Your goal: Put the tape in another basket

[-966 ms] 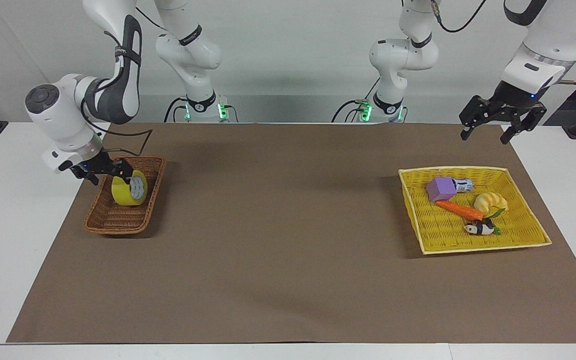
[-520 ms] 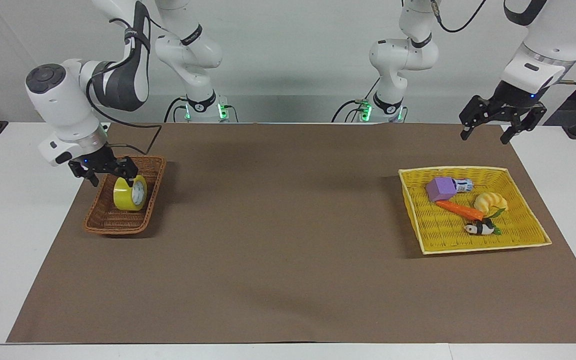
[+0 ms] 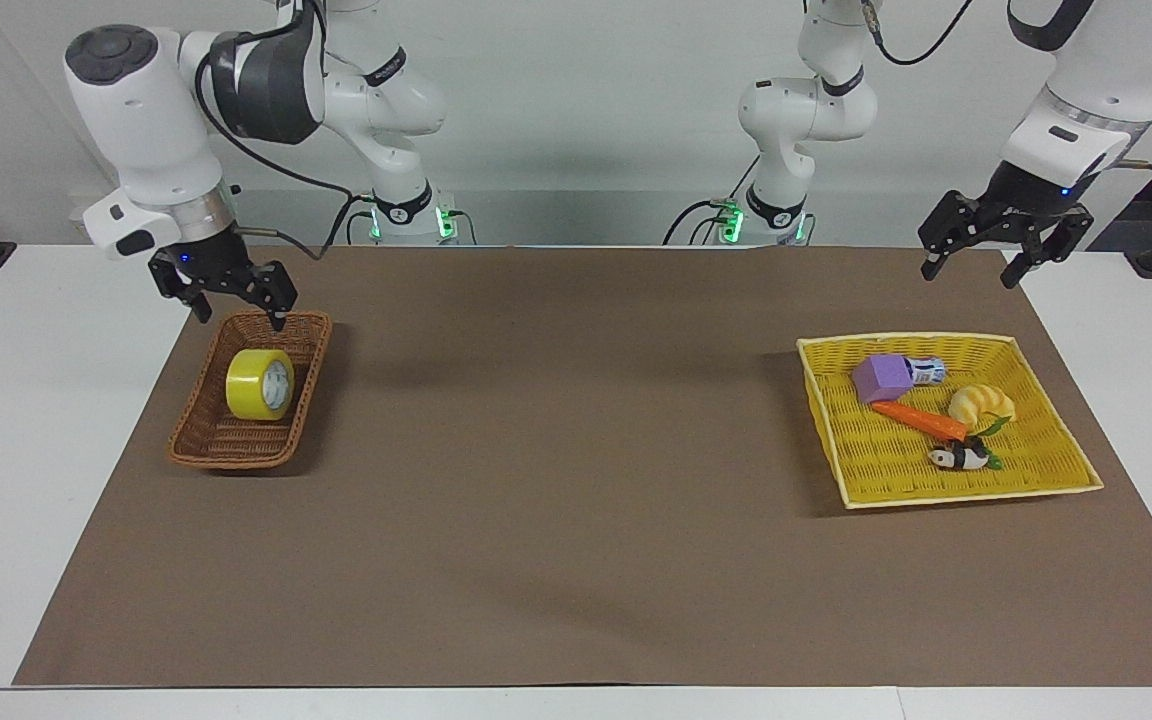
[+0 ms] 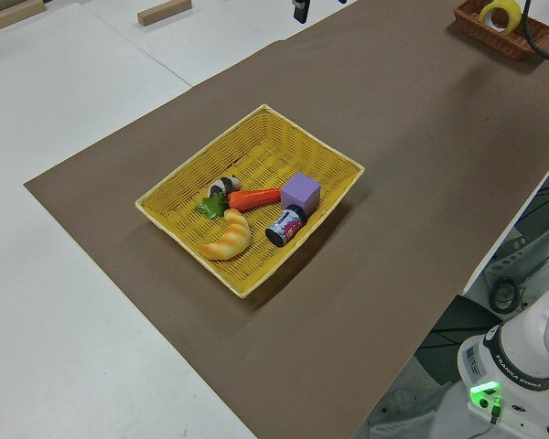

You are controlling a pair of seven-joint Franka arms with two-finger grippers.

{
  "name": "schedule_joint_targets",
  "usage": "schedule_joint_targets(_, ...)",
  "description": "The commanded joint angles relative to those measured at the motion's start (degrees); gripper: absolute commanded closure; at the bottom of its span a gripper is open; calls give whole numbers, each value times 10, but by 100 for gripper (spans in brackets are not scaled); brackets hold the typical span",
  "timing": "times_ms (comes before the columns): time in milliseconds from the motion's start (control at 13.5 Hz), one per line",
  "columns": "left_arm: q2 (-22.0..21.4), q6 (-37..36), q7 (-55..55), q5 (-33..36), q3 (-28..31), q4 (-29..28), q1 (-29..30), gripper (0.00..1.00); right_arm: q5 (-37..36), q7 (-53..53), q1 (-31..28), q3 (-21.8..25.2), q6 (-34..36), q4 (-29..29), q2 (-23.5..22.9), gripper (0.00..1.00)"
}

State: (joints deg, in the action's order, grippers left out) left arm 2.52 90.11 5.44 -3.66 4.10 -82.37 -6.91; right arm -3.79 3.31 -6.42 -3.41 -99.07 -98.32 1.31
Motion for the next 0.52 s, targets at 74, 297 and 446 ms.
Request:
schedule_joint_targets(74,-3,-12,3,12,-5,5,5,0,27,11,-6,-5,77,75,-14,0)
schedule_joint_targets(297,-4,-12,3,12,-5,5,5,0,25,10,-6,-5,110,102,-14,0)
schedule_joint_targets(446,-3,-13,3,12,-5,5,5,0,19,9,-6,-5,111,96,-10,0)
